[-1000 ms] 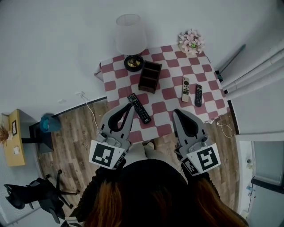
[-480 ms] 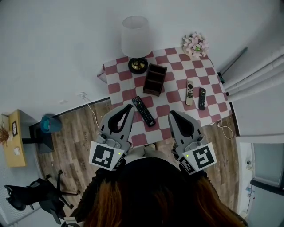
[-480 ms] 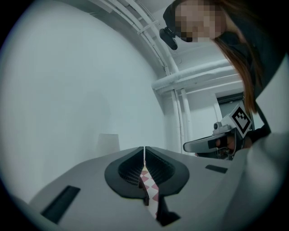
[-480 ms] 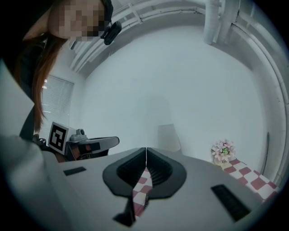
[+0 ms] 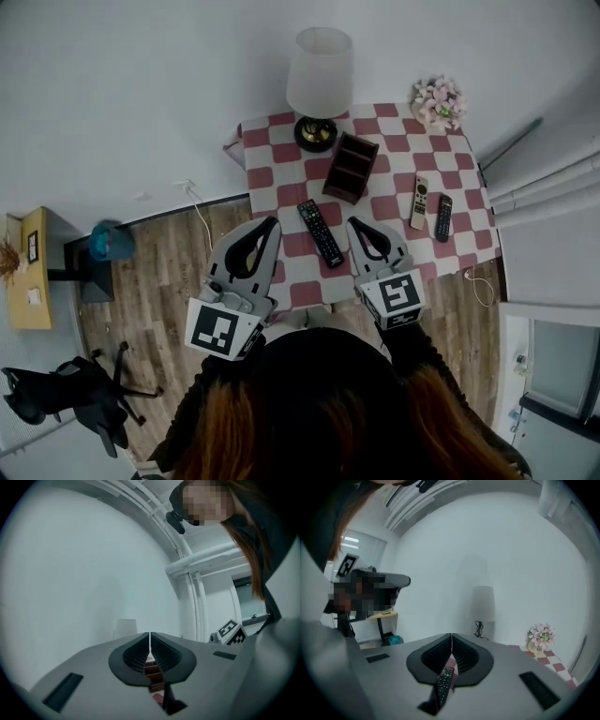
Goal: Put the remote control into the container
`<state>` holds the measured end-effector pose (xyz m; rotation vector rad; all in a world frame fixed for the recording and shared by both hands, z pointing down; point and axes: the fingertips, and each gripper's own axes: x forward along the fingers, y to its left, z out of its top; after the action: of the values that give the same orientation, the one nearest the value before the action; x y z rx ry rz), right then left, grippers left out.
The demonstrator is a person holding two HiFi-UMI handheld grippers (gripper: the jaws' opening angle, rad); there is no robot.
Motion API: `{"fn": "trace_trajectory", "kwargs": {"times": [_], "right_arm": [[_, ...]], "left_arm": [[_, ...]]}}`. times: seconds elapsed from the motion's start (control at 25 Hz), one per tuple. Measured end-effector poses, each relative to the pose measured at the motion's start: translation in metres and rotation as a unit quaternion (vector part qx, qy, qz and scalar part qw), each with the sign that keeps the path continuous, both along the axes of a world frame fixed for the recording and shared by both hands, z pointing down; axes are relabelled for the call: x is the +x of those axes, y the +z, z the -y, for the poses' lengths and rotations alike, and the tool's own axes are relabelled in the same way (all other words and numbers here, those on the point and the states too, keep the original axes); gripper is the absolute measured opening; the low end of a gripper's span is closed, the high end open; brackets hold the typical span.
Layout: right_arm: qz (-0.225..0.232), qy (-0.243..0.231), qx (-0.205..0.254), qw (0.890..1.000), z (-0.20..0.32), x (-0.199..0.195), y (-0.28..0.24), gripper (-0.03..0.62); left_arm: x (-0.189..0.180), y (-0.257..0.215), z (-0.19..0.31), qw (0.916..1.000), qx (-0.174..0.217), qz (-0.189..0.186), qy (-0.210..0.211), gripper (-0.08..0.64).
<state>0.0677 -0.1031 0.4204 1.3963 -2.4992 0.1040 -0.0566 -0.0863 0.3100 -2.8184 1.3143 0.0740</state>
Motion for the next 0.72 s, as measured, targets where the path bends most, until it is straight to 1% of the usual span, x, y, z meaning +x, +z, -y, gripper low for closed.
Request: {"fn": "trace_trajectory", "kwargs": {"times": [0.04,0.12,0.16,0.28,0.4,0.56,0.64,0.72], "right_arm": [[-0.008,-0.003,-0.013,1.000,0.006,-0.003,0.015,0.015],[-0.022,-0.009,-0.037,0.999,0.018,-0.007,0.045,0.015],[-0.031,-0.012,-0.047,0.998,0.024,-0.009,0.060,0.015],[-0.050,-0.019,-0.080,0.995,0.038,-0.016,0.102,0.016],[-0.034,-0.011,-0.121,0.992,0.049,-0.020,0.132,0.017],[0.018,0.017,-0.188,0.982,0.062,-0.022,0.161,0.017],[0.016,0.023,-0.210,0.977,0.067,-0.025,0.173,0.017],[-0.004,0.021,-0.222,0.975,0.069,-0.030,0.184,0.017]], "left_arm": [[-0.005,-0.001,0.000,1.0000,0.004,-0.002,-0.006,0.018],[-0.013,-0.010,-0.001,0.9995,0.025,-0.015,-0.013,0.018],[-0.017,-0.011,-0.002,0.9994,0.026,-0.014,-0.016,0.018],[-0.028,0.000,-0.005,0.9995,0.000,0.006,-0.030,0.018],[-0.034,0.001,-0.009,0.9992,-0.002,0.006,-0.039,0.018],[-0.037,0.002,-0.014,0.9989,-0.003,0.004,-0.047,0.018],[-0.038,0.002,-0.017,0.9988,-0.005,0.005,-0.048,0.018],[-0.038,0.003,-0.019,0.9987,-0.007,0.004,-0.051,0.018]]}}
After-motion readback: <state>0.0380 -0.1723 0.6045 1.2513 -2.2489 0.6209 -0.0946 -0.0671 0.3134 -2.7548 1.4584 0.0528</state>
